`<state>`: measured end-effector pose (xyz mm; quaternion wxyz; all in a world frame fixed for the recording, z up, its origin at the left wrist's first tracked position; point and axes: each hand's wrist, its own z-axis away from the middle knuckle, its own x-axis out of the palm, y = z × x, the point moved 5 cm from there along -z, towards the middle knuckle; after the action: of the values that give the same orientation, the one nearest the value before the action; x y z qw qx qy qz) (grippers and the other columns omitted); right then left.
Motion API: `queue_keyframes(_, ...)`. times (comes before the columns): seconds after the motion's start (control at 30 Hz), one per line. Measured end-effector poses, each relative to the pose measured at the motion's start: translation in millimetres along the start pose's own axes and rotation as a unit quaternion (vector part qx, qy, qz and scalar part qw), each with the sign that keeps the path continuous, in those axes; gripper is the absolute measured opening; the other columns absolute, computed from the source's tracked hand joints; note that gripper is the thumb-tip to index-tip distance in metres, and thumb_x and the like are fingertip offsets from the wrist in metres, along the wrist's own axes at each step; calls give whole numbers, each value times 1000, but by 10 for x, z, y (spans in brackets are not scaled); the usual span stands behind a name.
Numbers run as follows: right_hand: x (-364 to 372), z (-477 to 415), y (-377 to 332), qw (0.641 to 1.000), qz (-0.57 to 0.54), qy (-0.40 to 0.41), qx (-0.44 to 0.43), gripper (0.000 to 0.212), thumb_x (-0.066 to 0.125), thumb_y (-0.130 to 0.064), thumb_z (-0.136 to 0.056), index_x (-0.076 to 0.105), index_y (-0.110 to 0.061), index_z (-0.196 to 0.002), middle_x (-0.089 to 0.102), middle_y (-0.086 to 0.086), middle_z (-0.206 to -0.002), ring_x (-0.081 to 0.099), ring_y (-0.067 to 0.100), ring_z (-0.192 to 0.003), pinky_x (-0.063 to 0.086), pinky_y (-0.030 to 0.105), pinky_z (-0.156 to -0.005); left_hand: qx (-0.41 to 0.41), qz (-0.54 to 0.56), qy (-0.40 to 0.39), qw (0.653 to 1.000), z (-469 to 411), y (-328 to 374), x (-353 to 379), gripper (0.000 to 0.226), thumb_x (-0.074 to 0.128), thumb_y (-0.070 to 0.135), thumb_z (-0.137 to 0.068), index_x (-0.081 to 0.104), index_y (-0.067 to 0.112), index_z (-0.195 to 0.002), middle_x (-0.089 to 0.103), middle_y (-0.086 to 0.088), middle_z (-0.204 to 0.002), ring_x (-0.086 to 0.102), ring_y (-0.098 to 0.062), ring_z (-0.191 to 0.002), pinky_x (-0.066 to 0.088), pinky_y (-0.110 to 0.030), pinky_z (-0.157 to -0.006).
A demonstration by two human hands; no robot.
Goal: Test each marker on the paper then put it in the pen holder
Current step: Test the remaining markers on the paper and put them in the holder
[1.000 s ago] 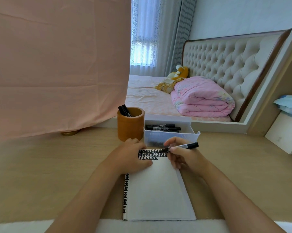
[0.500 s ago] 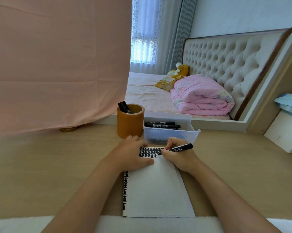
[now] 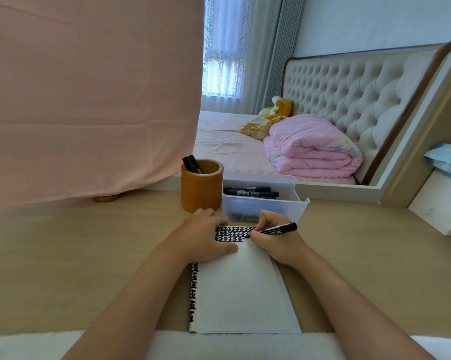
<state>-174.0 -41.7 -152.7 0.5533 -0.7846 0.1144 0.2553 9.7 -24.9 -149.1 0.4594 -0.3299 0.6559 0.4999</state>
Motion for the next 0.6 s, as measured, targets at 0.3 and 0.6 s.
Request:
queue_keyframes(0.3,-1,21,-39,1000,-12,-23,-6,28,71,-4,-81,55,-16,-61,58,-10,-59,49,3,-56,39,17,-51,-5,-1,-3,1000,-15,-1,8,66,61,66,-82,46,38,-140,47,8,-134,37,-10,-121,42,-35,-99)
queue_keyframes(0.6,-12,9,-28,1000,-4,-12,3,26,70,-8,-82,54,-17,-64,59,-3,-64,49,7,-59,40,23,-53,-2,3,2,1000,2,10,-11,68,62,65,-82,46,36,-141,48,8,-132,37,-11,-120,41,-35,-99)
